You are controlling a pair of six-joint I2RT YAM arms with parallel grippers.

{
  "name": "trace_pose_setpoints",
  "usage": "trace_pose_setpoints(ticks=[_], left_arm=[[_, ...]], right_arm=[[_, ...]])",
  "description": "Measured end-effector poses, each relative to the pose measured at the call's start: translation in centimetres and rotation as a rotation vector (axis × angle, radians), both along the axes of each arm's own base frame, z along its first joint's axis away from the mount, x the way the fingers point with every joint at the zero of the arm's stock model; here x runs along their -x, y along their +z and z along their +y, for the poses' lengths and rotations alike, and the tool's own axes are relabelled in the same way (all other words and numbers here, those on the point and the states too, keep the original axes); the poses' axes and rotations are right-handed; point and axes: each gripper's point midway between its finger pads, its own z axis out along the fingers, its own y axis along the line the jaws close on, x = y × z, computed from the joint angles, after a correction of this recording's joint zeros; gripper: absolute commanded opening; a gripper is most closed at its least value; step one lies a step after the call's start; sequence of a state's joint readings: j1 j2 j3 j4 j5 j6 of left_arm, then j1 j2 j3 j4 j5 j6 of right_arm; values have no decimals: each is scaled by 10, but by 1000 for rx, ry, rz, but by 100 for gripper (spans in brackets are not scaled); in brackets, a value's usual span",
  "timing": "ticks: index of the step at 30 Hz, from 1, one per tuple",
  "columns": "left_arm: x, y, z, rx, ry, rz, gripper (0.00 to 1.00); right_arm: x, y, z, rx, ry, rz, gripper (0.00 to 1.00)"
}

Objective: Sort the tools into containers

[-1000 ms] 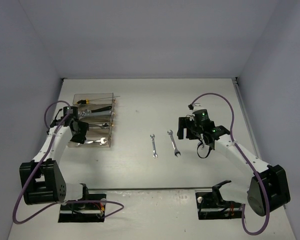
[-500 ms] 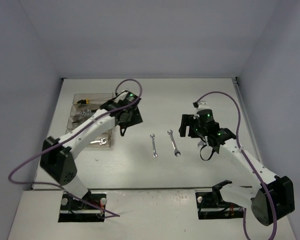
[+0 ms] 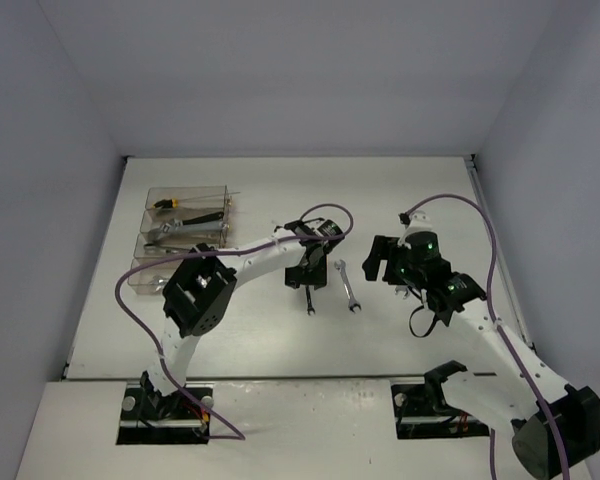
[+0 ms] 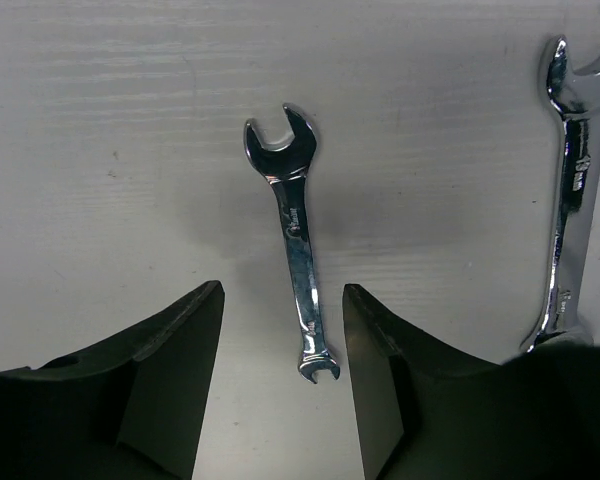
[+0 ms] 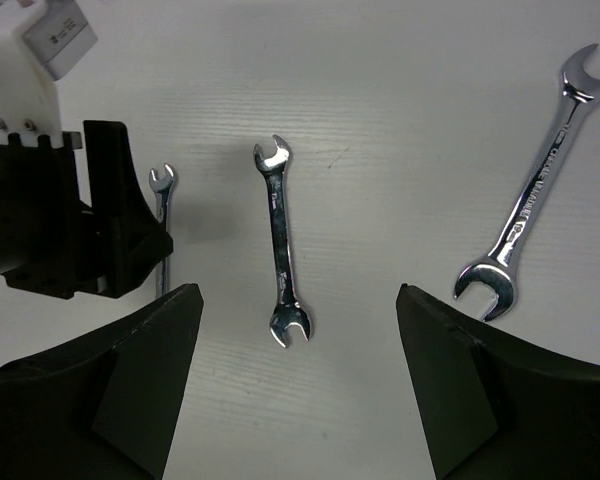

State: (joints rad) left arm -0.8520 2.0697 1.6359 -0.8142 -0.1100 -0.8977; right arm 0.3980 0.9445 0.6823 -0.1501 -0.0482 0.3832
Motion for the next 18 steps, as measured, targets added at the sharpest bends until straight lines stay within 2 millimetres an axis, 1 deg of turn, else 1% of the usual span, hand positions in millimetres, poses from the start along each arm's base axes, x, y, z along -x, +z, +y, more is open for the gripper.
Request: trace_pose_setpoints(ticks=[7,9,12,15,18], left_arm=[[8,-16,-3,-11,-11,56,46],[8,-17,-4,-6,-11,59,43],[9,-17,-6,2,-7,67,36],[11,-18,-7,10,-5,74,27],[11,-18,-8,16,2,79,15]], right_arm=[[6,4,2,-33,9,-11,76],[8,3,2,-36,11,-9,76],[10,1,2,-37,14,-5,76],[11,-2,2,-35,14,2,76],[13,-6,1,-31,14,10,76]])
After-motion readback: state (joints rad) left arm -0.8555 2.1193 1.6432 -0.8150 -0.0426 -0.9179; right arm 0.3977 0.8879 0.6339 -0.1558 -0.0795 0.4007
